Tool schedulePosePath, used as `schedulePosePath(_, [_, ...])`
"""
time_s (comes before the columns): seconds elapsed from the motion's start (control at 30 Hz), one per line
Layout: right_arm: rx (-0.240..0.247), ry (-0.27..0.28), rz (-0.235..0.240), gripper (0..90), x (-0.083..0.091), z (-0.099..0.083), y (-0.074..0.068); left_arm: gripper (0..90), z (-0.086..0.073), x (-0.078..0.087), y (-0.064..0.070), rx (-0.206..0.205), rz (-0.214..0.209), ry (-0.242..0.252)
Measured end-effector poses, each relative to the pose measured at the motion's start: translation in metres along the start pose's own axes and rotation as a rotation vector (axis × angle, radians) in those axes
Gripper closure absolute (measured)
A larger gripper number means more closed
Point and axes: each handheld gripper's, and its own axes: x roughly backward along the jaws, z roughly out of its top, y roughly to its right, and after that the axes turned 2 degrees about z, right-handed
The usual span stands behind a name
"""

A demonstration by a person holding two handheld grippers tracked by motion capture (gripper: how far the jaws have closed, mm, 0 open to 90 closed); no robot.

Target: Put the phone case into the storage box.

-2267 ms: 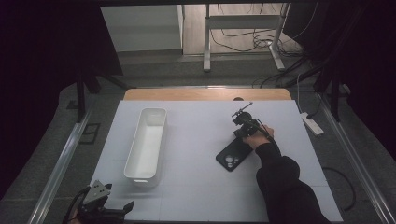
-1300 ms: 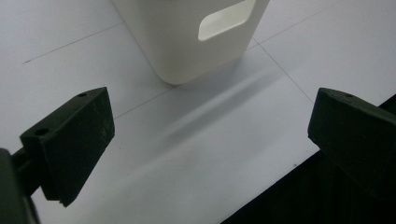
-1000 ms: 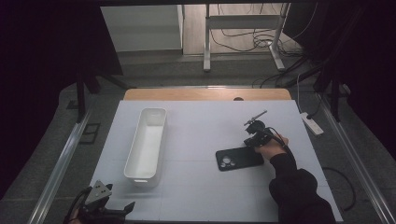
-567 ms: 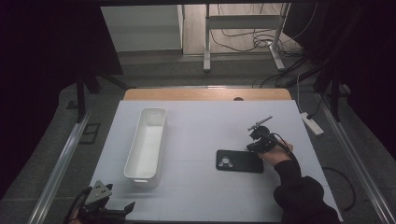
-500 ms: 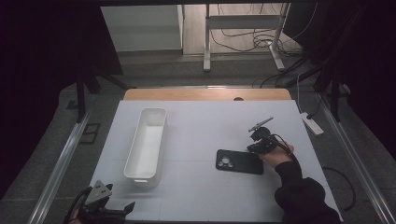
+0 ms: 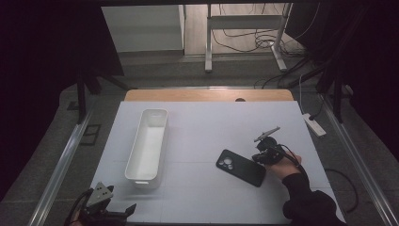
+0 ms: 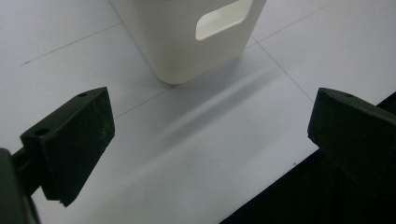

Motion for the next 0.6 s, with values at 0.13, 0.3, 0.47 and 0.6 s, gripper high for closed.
schedulePosePath(0.13, [-0.005,0.003,0.002,89.8,0.002,-0.006,-0.005,1.4,0.000,0.000,0.000,-0.001,0.001,-0.001])
schedulePosePath(0.3, [0.000,0.005,0.004,89.8,0.005,-0.013,-0.012,1.4,0.000,0.000,0.000,-0.003,0.000,-0.001])
schedulePosePath(0.47, [0.005,0.003,0.017,89.7,0.008,-0.019,-0.018,1.4,0.000,0.000,0.001,-0.005,0.000,-0.003])
schedulePosePath(0.6, [0.009,0.001,0.017,89.7,0.009,-0.022,-0.022,1.4,0.000,0.000,0.001,-0.005,-0.001,-0.004])
